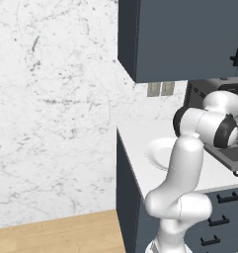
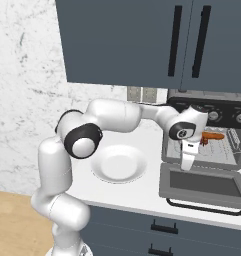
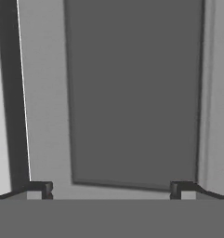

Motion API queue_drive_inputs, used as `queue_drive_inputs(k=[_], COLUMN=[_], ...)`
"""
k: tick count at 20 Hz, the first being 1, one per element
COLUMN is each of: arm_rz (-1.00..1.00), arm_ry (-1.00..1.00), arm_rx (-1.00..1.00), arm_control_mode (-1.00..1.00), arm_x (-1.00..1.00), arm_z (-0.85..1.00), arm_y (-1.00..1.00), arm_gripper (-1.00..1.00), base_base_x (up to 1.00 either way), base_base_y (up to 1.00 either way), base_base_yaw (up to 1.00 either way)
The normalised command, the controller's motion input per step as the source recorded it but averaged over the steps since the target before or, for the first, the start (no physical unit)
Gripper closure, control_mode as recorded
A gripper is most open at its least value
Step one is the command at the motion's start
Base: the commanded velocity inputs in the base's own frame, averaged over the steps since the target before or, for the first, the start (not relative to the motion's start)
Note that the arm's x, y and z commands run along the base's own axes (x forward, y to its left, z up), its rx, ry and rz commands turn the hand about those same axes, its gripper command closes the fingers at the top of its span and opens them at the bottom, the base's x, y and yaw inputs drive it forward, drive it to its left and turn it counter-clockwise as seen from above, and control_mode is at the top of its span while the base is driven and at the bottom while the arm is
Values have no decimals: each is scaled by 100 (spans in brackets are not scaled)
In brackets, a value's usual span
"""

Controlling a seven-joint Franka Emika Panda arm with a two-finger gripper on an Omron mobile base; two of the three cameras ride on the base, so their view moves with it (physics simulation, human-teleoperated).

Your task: Pick up the kebab skewer and baguette bread, and place them inside the toaster oven. Close the toaster oven door and start by setting the timer.

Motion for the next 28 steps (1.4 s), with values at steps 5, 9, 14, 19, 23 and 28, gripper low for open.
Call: queue_drive_inputs(k=[5,9,14,19,23,28], arm_rz=[0,0,0,11,21,24], arm_ry=[-1,-2,0,0,0,0], arm_rx=[0,0,-1,-7,-12,-14], arm_control_mode=[-100,-100,-100,-100,-100,-100], arm_x=[39,47,-15,-65,-97,-95], arm_z=[-2,0,7,29,10,1], arm_y=[0,0,-10,-3,-6,0], arm_gripper=[-100,-100,-100,-100,-100,-100], base_base_x=[0,0,0,0,0,0], base_base_y=[0,0,0,0,0,0], base_base_yaw=[0,0,0,0,0,0])
